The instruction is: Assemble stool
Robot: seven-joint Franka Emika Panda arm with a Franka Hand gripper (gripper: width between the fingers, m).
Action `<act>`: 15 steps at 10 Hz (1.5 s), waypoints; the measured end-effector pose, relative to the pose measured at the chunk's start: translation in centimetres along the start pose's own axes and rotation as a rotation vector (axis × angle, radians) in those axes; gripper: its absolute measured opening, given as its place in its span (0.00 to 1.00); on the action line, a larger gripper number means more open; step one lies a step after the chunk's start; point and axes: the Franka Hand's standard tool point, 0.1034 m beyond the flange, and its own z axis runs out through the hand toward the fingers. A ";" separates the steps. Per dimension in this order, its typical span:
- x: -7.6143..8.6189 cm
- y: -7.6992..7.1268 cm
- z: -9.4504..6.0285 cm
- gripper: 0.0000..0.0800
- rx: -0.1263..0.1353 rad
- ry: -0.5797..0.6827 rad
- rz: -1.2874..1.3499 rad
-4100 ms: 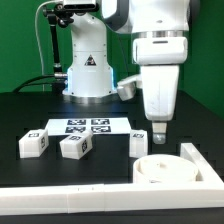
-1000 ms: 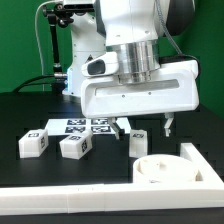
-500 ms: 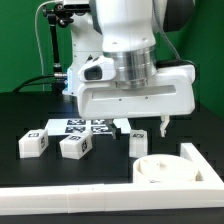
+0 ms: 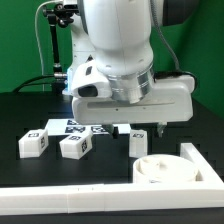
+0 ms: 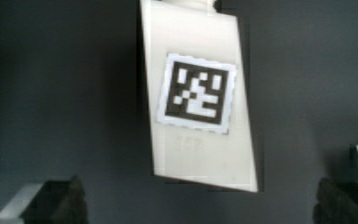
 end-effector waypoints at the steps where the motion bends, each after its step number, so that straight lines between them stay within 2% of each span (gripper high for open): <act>1: -0.7 0.2 0.2 0.81 -0.005 -0.107 -0.001; 5: -0.4 -0.1 0.8 0.81 -0.021 -0.390 0.001; 7: -0.1 -0.1 0.9 0.81 -0.023 -0.460 -0.007; 10: 0.3 -0.2 1.2 0.81 -0.021 -0.447 -0.013; 11: 0.3 -0.1 1.4 0.81 -0.032 -0.455 -0.009; 13: 0.7 0.1 3.0 0.81 -0.041 -0.499 0.043; 15: 0.9 0.2 3.0 0.81 -0.040 -0.517 0.035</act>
Offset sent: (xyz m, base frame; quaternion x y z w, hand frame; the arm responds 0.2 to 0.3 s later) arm 0.0102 -0.0010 -0.0022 -0.0056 -0.1526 0.0358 0.9876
